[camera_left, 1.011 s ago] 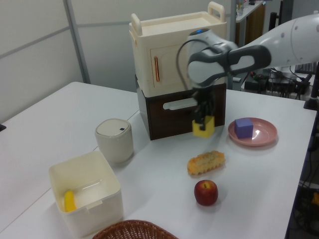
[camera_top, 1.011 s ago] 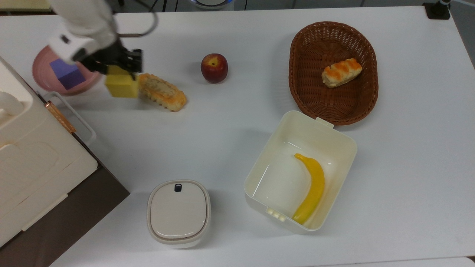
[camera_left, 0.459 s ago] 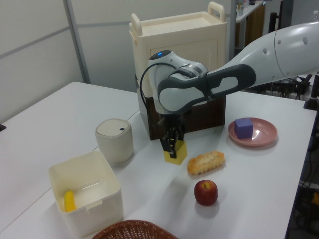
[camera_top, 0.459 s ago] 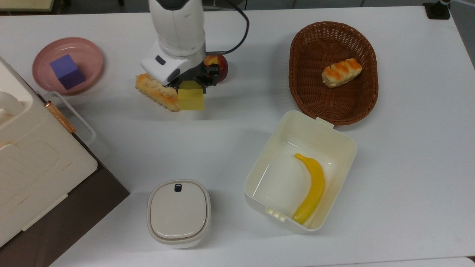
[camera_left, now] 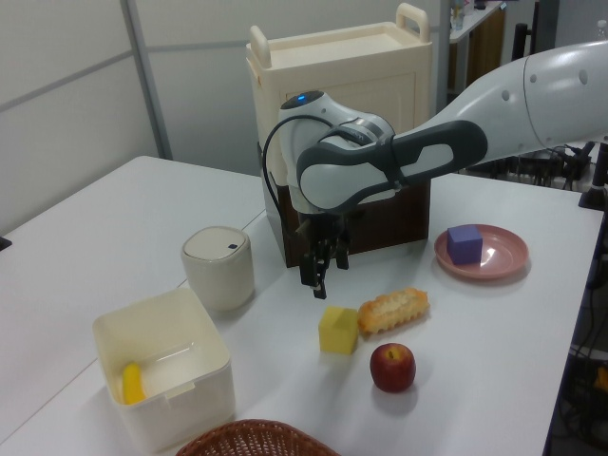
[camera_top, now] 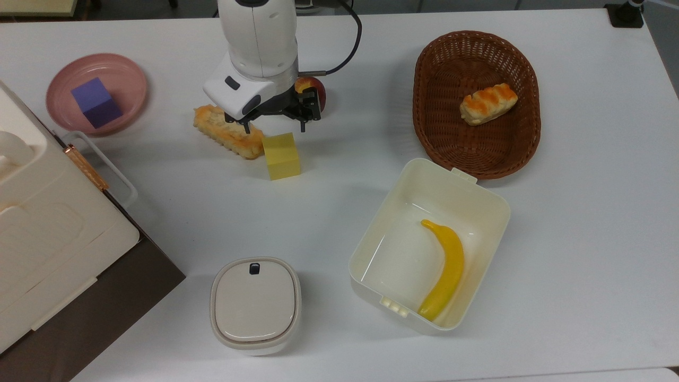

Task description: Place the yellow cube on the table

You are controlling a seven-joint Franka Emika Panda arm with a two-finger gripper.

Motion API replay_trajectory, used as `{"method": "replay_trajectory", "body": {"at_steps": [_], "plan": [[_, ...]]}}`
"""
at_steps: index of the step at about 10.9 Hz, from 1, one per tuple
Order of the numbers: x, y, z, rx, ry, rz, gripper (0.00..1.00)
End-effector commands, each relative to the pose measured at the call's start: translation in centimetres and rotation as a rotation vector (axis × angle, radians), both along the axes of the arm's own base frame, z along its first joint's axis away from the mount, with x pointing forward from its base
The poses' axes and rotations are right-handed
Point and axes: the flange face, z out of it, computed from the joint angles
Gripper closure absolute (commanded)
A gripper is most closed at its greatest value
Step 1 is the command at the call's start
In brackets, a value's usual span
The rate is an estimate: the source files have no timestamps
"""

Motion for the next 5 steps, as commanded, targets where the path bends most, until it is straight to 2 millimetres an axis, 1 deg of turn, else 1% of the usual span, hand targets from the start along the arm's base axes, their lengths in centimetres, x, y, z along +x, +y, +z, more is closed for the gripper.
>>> {"method": "replay_trajectory", "body": {"at_steps": [1,2,3,4,5], "plan": [[-1.0,0.2,4.3,-0.029,-0.049,-0.031,0.00],[-1.6,0.0,6.7,-0.033,-0.085,-0.038,0.00],[-2.8,0.0,9.1,-0.039,-0.090,-0.048,0.00],[-5.1,0.0,11.8,-0.048,-0.051,-0.058,0.00],[-6.6,0.5,13.3,-0.054,-0.025,-0.055,0.00]]}}
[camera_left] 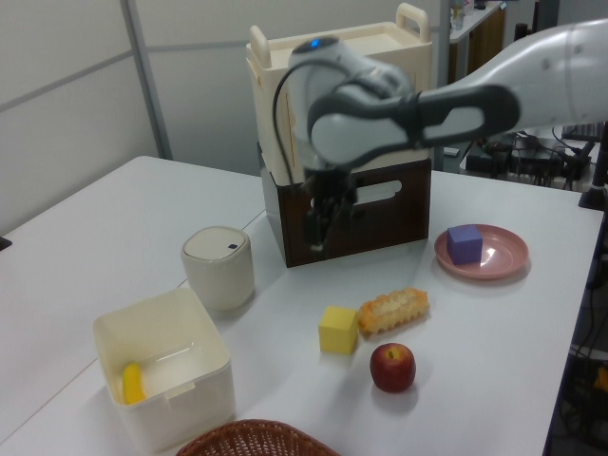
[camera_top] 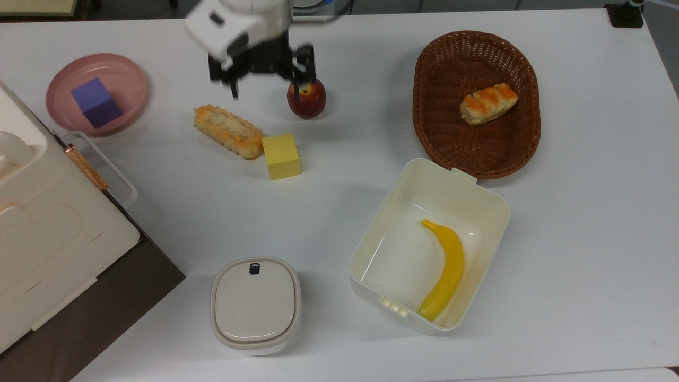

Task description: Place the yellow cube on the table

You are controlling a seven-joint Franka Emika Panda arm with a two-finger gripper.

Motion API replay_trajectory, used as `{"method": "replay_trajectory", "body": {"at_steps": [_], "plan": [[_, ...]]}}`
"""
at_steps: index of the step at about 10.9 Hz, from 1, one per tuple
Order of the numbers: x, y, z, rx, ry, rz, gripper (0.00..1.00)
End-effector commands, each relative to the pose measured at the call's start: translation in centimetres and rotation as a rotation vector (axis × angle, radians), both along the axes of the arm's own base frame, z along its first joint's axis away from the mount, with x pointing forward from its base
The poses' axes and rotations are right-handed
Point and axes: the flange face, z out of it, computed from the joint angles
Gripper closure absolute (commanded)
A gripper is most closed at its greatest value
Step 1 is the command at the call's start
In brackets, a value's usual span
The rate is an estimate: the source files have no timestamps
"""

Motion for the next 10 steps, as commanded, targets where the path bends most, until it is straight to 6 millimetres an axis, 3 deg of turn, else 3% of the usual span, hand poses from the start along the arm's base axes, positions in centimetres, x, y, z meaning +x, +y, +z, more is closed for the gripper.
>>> {"method": "replay_trajectory", "body": {"at_steps": [1,5,10], "plan": [[-5.3,1.8,5.5,-0.029,0.060,-0.019,0.00],[-7.7,3.1,8.4,-0.028,0.050,-0.100,0.00],[-7.4,2.8,8.5,-0.017,0.026,-0.088,0.00]]}}
